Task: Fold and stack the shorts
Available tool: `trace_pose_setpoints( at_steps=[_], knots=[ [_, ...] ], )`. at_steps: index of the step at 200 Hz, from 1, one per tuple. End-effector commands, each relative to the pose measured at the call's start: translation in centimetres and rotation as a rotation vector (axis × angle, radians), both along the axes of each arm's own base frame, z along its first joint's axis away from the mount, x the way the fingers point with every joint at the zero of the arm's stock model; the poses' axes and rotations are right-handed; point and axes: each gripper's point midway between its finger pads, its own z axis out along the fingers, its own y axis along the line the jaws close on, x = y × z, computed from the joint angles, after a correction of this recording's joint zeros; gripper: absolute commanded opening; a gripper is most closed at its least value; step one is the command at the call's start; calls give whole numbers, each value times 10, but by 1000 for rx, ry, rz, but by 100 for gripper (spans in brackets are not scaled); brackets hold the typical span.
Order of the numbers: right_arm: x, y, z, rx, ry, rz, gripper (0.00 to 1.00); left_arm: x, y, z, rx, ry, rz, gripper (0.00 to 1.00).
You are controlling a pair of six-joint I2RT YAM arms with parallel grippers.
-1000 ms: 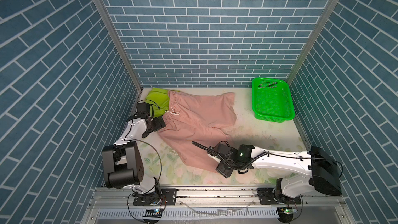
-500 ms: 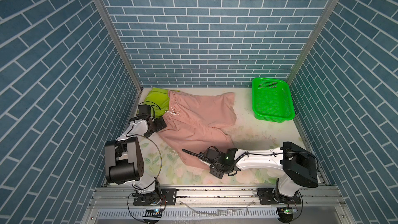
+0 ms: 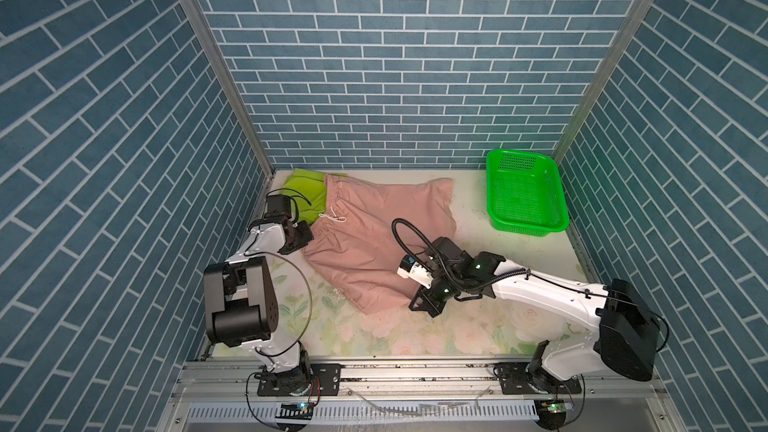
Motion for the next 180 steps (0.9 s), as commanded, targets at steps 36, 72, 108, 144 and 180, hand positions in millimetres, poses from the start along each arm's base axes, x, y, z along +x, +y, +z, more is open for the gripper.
trace_pose_setpoints(
  at_steps=[36,72,108,144,180],
  knots=[
    [-24,0,25,165,401,64,0,2,-2,2,-10,21,-20,6],
    [-19,0,50,273,490,83,0,3,-4,2,-23,29,-36,10],
    [-9,-36,-9,-134,343,-24,39,0,-3,-3,-14,48,-37,15],
    [5,-60,9,-175,179,-165,53,-2,0,-6,2,61,-28,54],
    [45,-114,-11,-343,28,-533,59,1,-7,-7,-45,33,-21,87]
  ],
)
